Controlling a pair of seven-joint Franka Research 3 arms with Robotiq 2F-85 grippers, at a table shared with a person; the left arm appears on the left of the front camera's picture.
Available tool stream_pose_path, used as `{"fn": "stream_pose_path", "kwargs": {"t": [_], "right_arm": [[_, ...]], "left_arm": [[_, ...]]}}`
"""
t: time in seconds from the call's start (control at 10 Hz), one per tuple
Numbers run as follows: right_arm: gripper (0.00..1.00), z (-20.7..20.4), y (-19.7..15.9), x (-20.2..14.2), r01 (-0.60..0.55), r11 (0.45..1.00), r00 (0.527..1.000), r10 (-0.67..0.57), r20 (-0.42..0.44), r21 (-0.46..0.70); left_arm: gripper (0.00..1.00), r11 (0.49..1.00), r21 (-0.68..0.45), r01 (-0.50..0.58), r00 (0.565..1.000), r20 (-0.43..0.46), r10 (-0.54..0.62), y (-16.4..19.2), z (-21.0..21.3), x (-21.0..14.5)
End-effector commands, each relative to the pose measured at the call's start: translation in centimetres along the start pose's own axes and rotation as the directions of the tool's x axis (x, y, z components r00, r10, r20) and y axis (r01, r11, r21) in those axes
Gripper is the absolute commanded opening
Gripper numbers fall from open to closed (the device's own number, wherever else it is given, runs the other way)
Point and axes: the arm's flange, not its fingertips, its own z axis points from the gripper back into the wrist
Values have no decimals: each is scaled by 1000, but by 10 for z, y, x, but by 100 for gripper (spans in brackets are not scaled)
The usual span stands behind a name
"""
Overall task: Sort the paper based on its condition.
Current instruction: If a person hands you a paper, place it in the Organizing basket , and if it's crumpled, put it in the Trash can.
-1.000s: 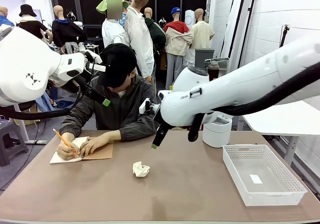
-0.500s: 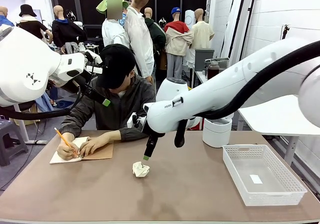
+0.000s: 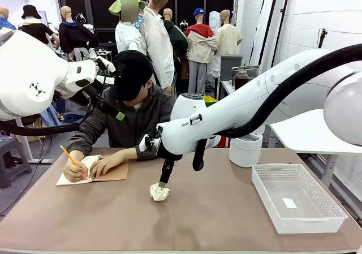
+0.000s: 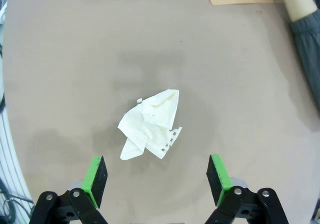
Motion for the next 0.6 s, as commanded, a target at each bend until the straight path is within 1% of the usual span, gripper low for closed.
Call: {"fn": "stream_pose_path", "kwargs": {"t": [0.0,0.2,0.3,0.5], "right_arm": [[100,1,-1,-1,5,1000,1000,-5,0,-6],[100,0,-1,-1,2,1000,1000,-2,1,0],[100,-9,-8,1,0,1000,1000,0,-18,15],[100,-24,-12,7,-22,998,999,24,-26,51]], "left_arm": [[100,1000,7,-15,1000,-3,15,0,0,0],[100,1000,7,-15,1000,-3,15,0,0,0],[100,1000,7,-15,1000,-3,15,0,0,0],[100,1000,7,-15,1000,-3,15,0,0,0]]}}
